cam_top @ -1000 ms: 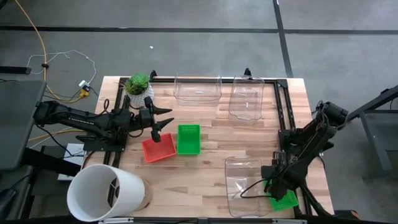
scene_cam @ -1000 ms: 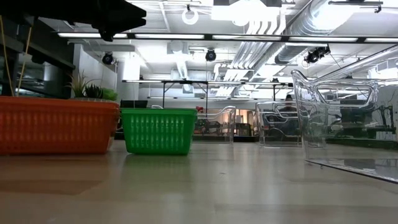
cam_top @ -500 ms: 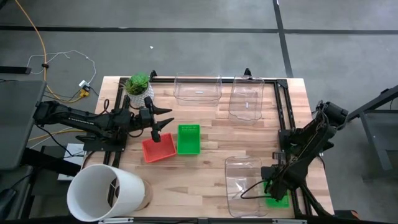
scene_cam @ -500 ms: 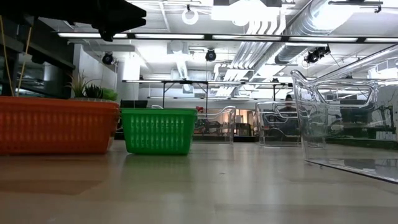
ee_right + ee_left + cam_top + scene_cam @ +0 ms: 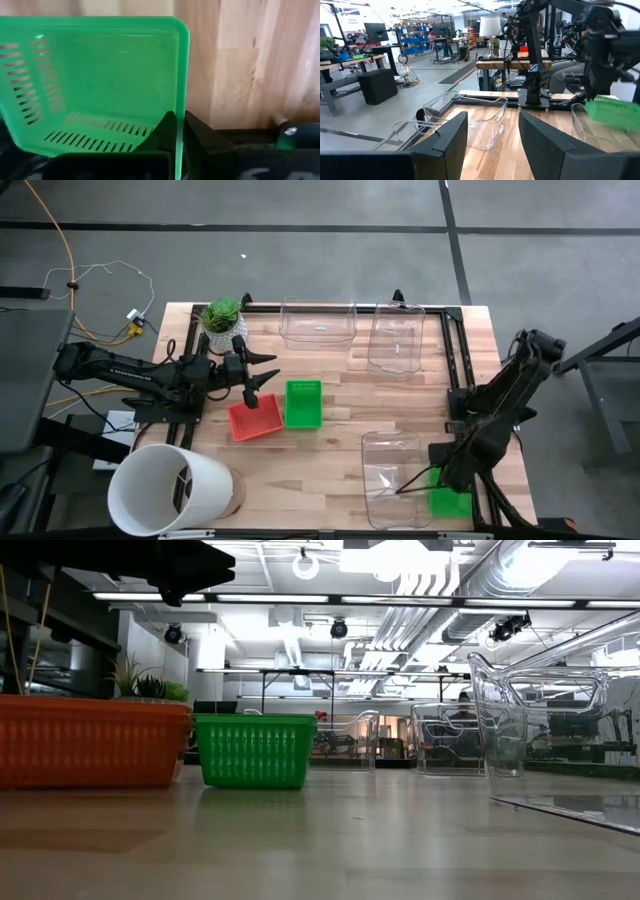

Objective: Stack baskets by color
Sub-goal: Stack the right green bin on top of the top green bin

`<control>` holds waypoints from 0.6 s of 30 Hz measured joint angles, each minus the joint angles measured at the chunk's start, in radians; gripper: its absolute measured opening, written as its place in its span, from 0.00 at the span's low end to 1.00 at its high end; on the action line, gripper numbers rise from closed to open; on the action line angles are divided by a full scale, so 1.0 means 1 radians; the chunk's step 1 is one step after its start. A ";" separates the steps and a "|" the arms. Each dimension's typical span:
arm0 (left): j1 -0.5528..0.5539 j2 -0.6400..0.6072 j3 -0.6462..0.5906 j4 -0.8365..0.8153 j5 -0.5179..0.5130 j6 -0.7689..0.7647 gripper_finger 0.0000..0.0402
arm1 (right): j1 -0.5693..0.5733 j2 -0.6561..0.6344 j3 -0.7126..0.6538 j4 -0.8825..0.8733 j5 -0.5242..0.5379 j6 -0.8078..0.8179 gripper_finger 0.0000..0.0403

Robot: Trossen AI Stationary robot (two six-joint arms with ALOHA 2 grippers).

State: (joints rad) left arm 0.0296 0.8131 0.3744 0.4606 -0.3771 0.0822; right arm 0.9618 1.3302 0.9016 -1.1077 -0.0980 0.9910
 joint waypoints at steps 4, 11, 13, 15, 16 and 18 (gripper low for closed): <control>0.000 0.000 0.000 0.000 0.000 0.000 0.41 | -0.032 -0.116 0.020 -0.019 -0.031 0.035 0.00; 0.000 0.000 0.000 0.000 0.000 0.000 0.41 | -0.093 -0.250 0.179 -0.119 0.089 0.047 0.00; 0.000 0.000 0.000 0.000 0.000 0.000 0.41 | -0.107 -0.264 0.240 -0.128 0.168 0.021 0.00; 0.000 0.000 0.000 0.000 0.000 0.000 0.41 | -0.119 -0.269 0.291 -0.129 0.284 -0.026 0.00; 0.000 0.000 0.000 0.000 0.000 0.000 0.41 | -0.127 -0.269 0.313 -0.127 0.346 -0.053 0.00; 0.000 0.000 0.000 0.000 0.000 0.000 0.41 | -0.153 -0.265 0.343 -0.113 0.469 -0.126 0.00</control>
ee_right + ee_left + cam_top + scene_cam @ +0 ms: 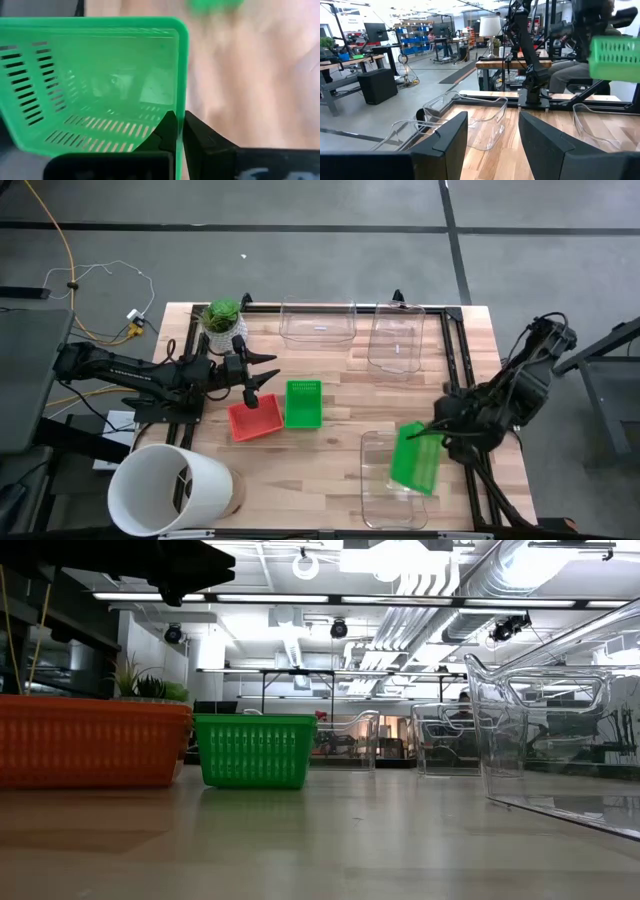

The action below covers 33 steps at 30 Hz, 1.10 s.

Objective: Stack baskets by color
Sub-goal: Stack the right green bin on top of the top green bin

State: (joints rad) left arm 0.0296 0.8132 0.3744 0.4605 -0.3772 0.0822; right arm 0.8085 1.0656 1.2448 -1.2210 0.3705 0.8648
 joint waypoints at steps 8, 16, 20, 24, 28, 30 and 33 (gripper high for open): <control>0.000 0.000 0.000 0.000 0.000 0.000 0.41 | -0.221 0.076 -0.011 0.252 0.195 -0.475 0.00; 0.000 0.000 0.000 0.000 0.000 0.000 0.41 | -0.516 0.238 -0.024 0.634 -0.008 -0.903 0.00; 0.000 0.000 0.000 0.000 0.000 0.000 0.41 | -0.643 0.332 -0.024 0.767 -0.138 -1.022 0.00; 0.000 0.000 0.000 0.000 0.000 0.000 0.41 | -0.748 0.425 -0.024 0.865 -0.258 -1.074 0.00; 0.000 0.000 0.000 0.000 0.000 0.000 0.41 | -0.826 0.516 -0.024 0.949 -0.351 -1.083 0.00; 0.000 0.000 0.000 0.000 0.000 0.000 0.41 | -0.854 0.558 -0.024 0.973 -0.374 -1.083 0.00; 0.000 0.000 0.000 0.000 0.000 0.000 0.41 | -0.888 0.621 -0.009 0.980 -0.376 -1.101 0.00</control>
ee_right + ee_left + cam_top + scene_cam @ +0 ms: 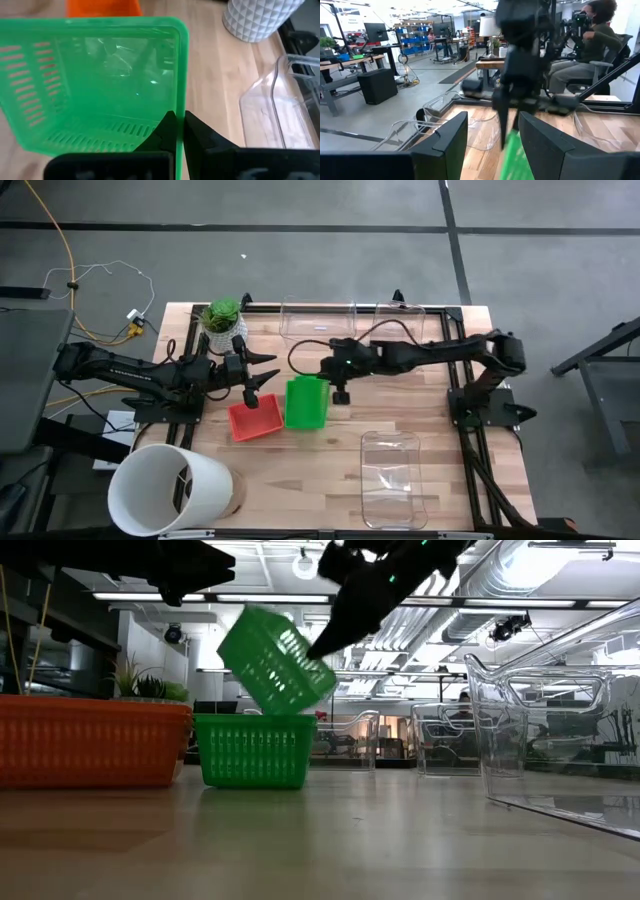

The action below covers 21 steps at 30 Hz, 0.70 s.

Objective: Stack baskets by color
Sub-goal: Stack the right green bin on top of the top green bin

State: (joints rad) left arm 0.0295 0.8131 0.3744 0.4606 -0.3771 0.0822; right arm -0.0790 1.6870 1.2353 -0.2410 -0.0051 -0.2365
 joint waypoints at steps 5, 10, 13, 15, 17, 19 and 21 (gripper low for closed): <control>0.000 0.000 0.000 0.000 0.000 0.000 0.41 | -0.032 0.061 0.035 0.000 -0.016 -0.039 0.00; 0.000 0.000 0.000 0.000 0.000 0.000 0.41 | -0.046 0.067 0.071 -0.103 -0.034 -0.080 0.00; 0.000 0.000 0.000 0.000 0.000 0.000 0.41 | -0.046 0.066 0.093 -0.187 -0.033 -0.090 0.00; 0.000 0.000 0.000 0.000 0.000 0.000 0.41 | -0.046 0.066 0.105 -0.216 -0.034 -0.105 0.00; 0.000 0.000 0.000 0.000 0.000 0.000 0.41 | -0.046 0.065 0.114 -0.226 -0.036 -0.118 0.00; 0.000 0.000 0.000 0.000 0.000 0.000 0.41 | -0.046 0.065 0.123 -0.226 -0.058 -0.143 0.00; 0.000 0.000 0.000 0.000 0.000 0.000 0.41 | -0.046 0.065 0.133 -0.225 -0.089 -0.165 0.00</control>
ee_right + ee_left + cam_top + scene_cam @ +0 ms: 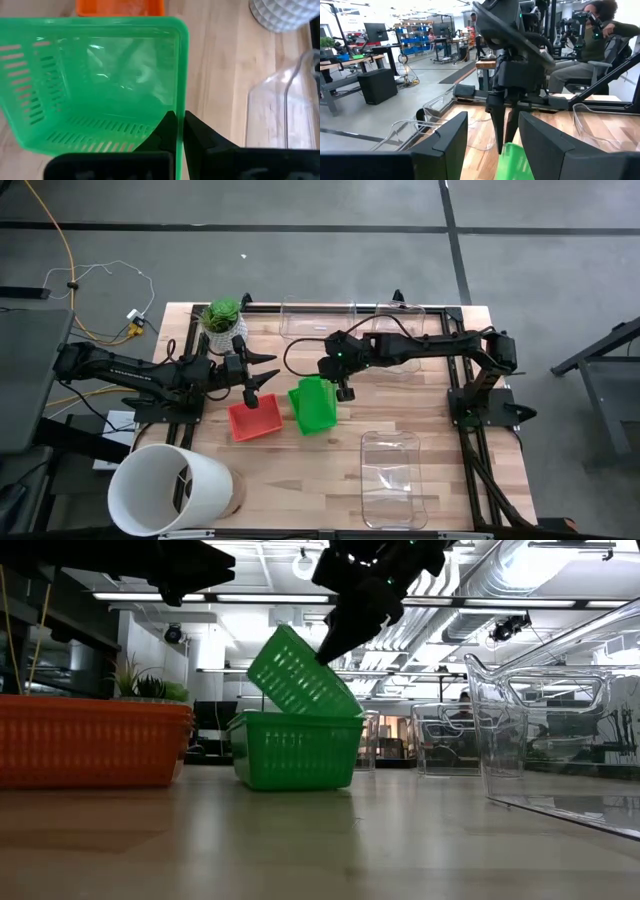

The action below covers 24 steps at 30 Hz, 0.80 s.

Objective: Stack baskets by color
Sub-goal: Stack the right green bin on top of the top green bin

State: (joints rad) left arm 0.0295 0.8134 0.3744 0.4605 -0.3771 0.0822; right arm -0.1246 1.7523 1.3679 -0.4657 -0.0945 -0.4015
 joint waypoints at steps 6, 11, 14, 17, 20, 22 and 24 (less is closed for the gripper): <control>0.000 0.000 0.000 0.000 0.000 0.000 0.41 | 0.007 0.000 0.005 -0.011 -0.031 -0.059 0.00; 0.000 0.000 0.000 0.000 0.000 0.000 0.41 | 0.007 0.000 0.005 -0.017 -0.034 -0.078 0.00; 0.000 0.000 0.000 0.000 0.000 0.000 0.41 | 0.007 0.003 0.005 -0.020 -0.034 -0.079 0.00; 0.000 0.000 0.000 0.000 0.000 0.000 0.41 | 0.007 0.018 0.006 -0.035 -0.033 -0.078 0.01; 0.000 0.000 0.000 0.000 0.000 0.000 0.41 | 0.007 0.028 0.005 -0.052 -0.033 -0.103 0.03; 0.000 0.000 0.000 0.000 0.000 0.000 0.41 | 0.007 0.031 0.005 -0.073 -0.039 -0.118 0.03; 0.000 0.000 0.000 -0.004 0.000 0.000 0.41 | 0.007 0.036 0.005 -0.077 -0.051 -0.135 0.03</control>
State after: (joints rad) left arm 0.0294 0.8135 0.3744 0.4564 -0.3771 0.0822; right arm -0.1173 1.7882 1.3731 -0.5423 -0.1458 -0.5362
